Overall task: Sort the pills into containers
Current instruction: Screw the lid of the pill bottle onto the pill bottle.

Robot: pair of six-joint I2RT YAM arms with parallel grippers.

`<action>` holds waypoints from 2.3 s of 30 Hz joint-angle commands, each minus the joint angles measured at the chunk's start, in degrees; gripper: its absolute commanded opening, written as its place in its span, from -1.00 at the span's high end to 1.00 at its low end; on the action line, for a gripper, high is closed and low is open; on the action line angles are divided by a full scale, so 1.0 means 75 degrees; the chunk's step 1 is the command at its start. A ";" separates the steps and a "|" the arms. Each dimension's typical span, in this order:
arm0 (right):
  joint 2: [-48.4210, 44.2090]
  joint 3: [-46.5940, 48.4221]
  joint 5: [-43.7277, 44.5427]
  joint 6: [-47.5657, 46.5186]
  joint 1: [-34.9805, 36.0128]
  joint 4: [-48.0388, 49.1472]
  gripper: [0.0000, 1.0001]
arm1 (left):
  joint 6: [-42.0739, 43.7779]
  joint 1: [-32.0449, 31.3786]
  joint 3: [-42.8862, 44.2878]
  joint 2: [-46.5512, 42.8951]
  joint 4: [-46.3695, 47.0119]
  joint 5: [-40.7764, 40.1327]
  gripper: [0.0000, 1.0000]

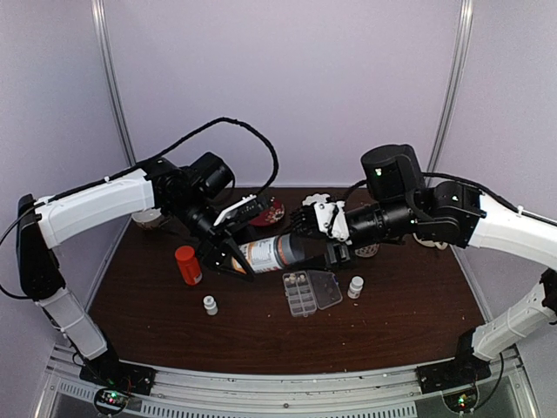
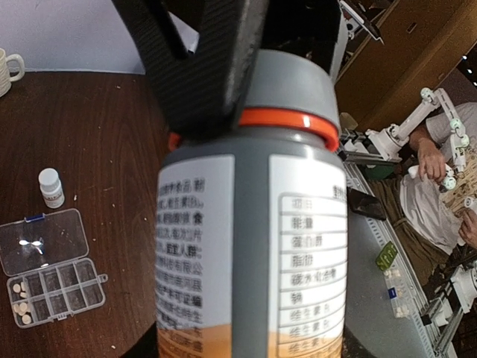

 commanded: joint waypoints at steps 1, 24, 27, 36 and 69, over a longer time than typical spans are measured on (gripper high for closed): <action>0.0362 -0.0565 -0.0314 -0.1071 0.0379 -0.0315 1.00 | 0.0483 -0.0177 0.0747 0.0049 0.0642 0.0609 1.00; 0.1026 -0.0382 -0.0014 0.4673 0.0105 0.1891 1.00 | -0.0318 -0.0176 -0.0378 -0.0806 0.2972 -0.2606 1.00; 0.1125 -0.0308 -0.0156 0.5595 -0.0040 0.1810 1.00 | -0.0334 -0.0176 -0.0517 -0.0959 0.3280 -0.3117 1.00; 0.0748 -0.1295 -0.0913 0.9195 -0.0700 0.4336 1.00 | -0.0617 -0.0183 -0.1759 -0.1907 0.5688 -0.3691 1.00; 0.0621 -0.1700 -0.1214 1.2443 -0.1343 0.4717 -0.13 | 0.0577 -0.0563 -0.2040 -0.1768 0.5557 -0.5850 1.00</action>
